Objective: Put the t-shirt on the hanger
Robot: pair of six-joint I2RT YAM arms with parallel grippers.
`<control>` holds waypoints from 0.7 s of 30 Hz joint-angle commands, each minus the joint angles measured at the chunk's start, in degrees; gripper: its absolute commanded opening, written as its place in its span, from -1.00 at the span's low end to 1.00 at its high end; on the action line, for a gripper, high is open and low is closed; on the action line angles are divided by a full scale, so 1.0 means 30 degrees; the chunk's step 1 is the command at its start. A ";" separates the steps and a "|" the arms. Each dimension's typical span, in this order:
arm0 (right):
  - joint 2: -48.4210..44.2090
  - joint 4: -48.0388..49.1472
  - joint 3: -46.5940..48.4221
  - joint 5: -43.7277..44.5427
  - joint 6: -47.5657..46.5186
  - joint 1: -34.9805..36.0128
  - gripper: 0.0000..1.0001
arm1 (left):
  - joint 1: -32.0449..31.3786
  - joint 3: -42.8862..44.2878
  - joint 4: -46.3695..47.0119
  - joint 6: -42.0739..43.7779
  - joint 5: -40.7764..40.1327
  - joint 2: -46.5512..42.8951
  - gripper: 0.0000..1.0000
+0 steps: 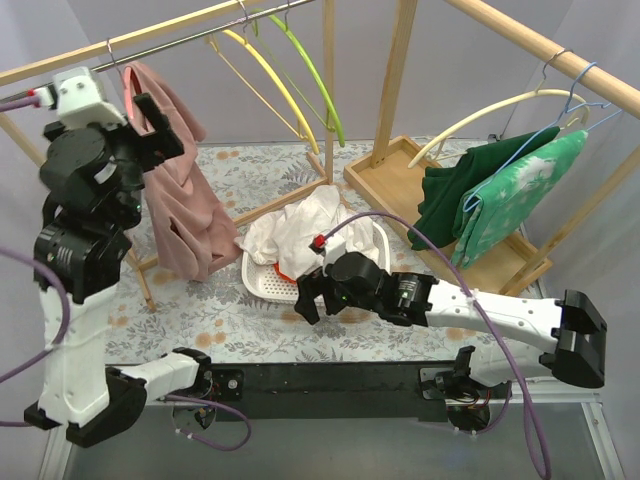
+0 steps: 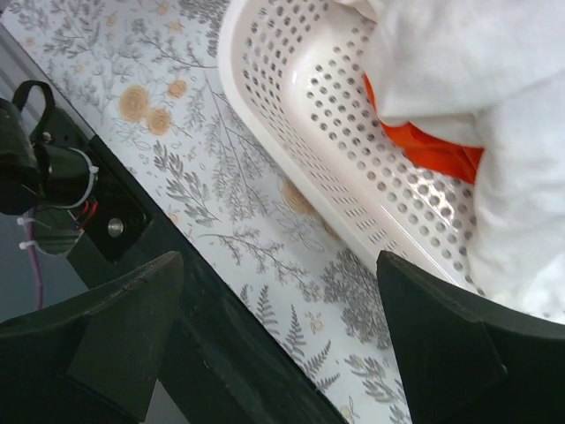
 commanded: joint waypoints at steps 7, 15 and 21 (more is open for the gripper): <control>-0.5017 -0.3659 -0.2359 0.4158 0.1767 0.0026 0.96 | -0.2211 -0.1133 -0.0841 -0.1437 0.4377 0.1705 0.96; -0.6546 -0.3836 -0.3006 0.6446 0.0889 -0.0413 0.96 | -0.6401 -0.6234 0.0299 -0.2990 0.2451 0.0300 0.96; -0.6605 -0.3719 -0.3239 0.5979 0.0303 -0.0443 0.96 | -0.6843 -0.4489 -0.0984 -0.3050 0.2593 0.0151 0.96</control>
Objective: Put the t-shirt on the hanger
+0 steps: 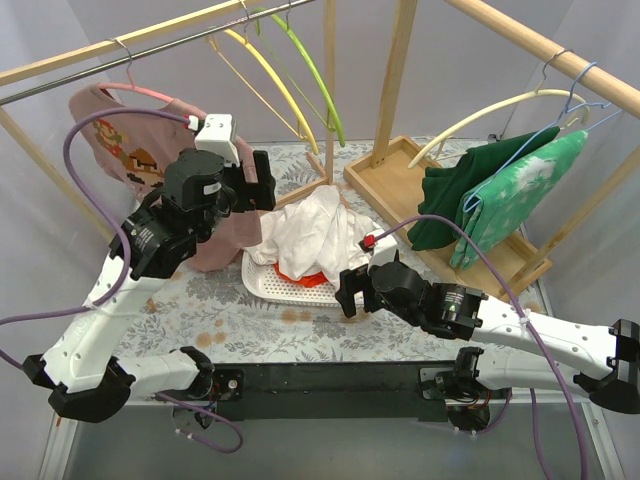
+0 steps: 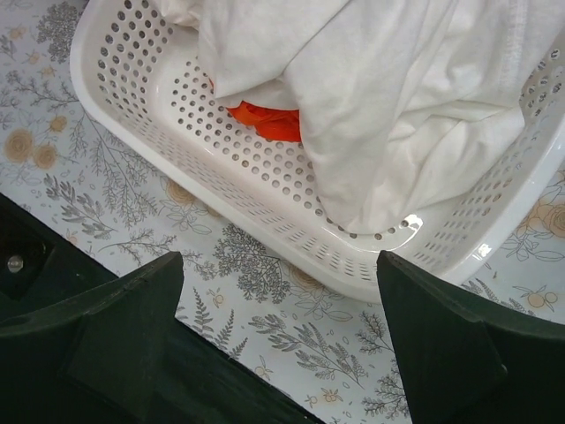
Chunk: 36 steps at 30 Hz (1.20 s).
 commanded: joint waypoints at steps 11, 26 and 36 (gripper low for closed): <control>0.0386 0.0178 -0.0253 -0.0754 -0.1341 -0.0138 0.96 | -0.0082 0.5496 -0.2313 -0.0150 -0.2775 -0.2239 0.96; 0.0006 0.0706 -0.1394 -0.1017 -0.1254 -0.1689 0.96 | -0.0169 0.5534 0.1644 -0.0763 0.5516 0.1190 0.96; -0.1575 0.0765 -0.2332 0.0328 -0.0639 -0.2569 0.96 | -0.5498 -0.6267 0.5541 -0.3807 0.1275 -0.1445 0.96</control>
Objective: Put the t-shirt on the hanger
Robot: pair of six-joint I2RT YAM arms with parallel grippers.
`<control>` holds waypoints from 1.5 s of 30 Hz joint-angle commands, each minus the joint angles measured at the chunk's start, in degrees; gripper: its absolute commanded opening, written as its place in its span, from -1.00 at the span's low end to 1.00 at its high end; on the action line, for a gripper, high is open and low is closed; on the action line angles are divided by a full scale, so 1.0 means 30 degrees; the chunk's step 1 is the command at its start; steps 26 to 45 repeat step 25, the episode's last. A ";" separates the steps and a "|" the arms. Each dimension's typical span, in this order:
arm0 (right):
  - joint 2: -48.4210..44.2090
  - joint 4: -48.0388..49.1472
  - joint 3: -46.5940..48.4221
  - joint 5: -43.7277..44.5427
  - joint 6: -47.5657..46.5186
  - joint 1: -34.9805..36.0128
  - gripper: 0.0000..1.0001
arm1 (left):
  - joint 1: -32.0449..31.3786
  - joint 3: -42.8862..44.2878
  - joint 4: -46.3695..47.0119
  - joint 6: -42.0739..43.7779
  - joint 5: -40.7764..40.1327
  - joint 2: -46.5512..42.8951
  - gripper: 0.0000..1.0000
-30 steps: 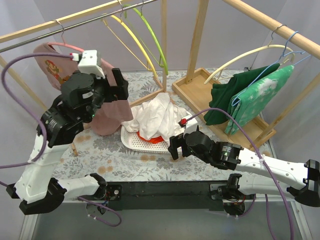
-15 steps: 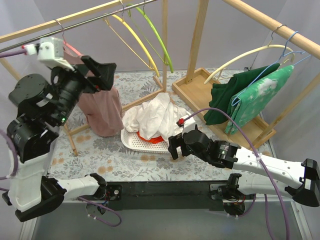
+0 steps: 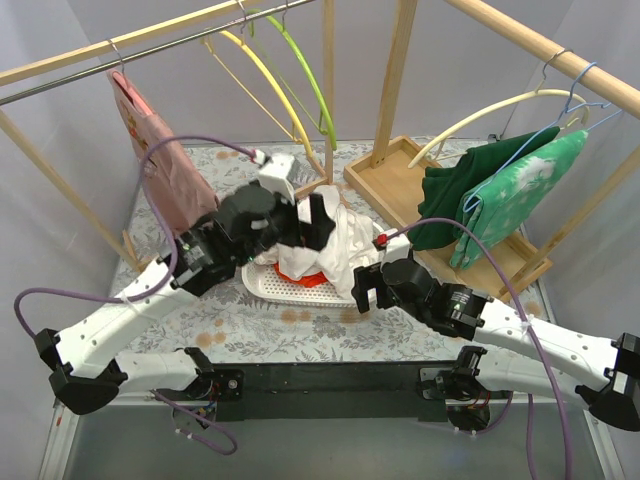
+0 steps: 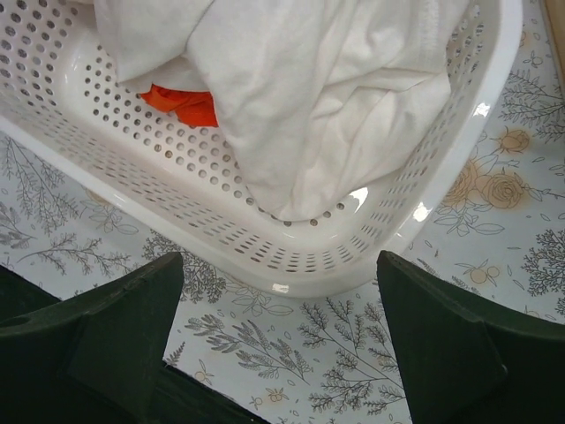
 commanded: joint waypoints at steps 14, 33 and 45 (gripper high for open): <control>-0.1362 0.1446 -0.0938 0.1302 0.0728 -0.0289 0.96 | -0.3309 -1.2940 0.4996 -0.5485 -0.2066 -0.5080 0.96; -0.1185 0.2119 -0.0937 0.1184 0.0931 -0.0348 0.96 | -0.3309 -1.2821 0.4082 -0.7974 -0.3441 -0.4052 0.96; -0.1185 0.2119 -0.0937 0.1184 0.0931 -0.0348 0.96 | -0.3309 -1.2821 0.4082 -0.7974 -0.3441 -0.4052 0.96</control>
